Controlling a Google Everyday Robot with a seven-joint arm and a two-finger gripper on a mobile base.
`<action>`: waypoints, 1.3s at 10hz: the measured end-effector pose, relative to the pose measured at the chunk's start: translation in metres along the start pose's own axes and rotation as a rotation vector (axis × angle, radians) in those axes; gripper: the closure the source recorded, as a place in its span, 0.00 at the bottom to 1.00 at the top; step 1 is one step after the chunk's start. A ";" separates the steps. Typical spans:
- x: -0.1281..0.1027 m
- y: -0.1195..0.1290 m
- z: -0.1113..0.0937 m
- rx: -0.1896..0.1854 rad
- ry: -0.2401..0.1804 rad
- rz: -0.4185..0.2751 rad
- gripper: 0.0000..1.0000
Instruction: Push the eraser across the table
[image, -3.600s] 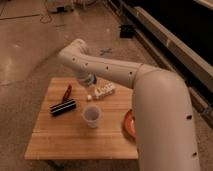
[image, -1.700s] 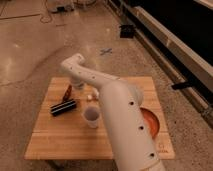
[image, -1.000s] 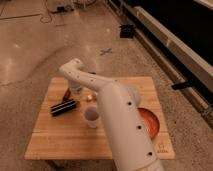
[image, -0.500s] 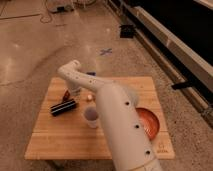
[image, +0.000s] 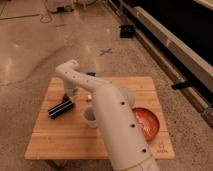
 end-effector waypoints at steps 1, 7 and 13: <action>-0.007 -0.003 0.000 -0.001 -0.008 -0.020 1.00; -0.049 -0.008 0.007 -0.005 -0.062 -0.141 1.00; -0.114 -0.009 -0.004 0.088 -0.130 -0.375 1.00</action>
